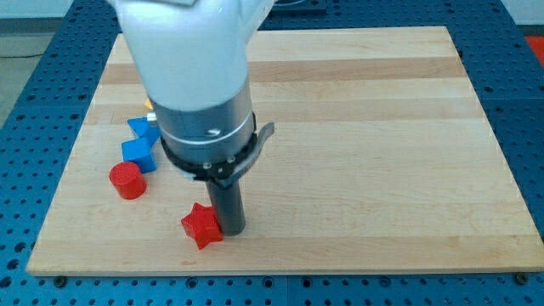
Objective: Move the red star bottom to the red circle
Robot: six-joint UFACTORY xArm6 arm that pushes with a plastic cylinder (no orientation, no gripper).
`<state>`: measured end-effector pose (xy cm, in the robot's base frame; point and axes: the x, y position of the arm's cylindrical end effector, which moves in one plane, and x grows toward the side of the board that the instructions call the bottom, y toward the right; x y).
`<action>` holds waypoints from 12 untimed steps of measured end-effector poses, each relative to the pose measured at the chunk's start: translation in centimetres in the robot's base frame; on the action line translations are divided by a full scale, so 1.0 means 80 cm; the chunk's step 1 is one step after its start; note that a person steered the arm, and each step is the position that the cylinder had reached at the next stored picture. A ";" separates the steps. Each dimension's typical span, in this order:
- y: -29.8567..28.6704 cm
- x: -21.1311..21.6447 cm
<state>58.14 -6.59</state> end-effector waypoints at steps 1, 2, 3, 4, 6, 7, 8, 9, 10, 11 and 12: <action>-0.025 0.017; -0.070 0.018; -0.108 0.016; -0.123 0.010; -0.146 0.015; -0.117 0.014; -0.100 0.003; -0.081 -0.013; -0.101 -0.021; -0.122 -0.021; -0.141 -0.021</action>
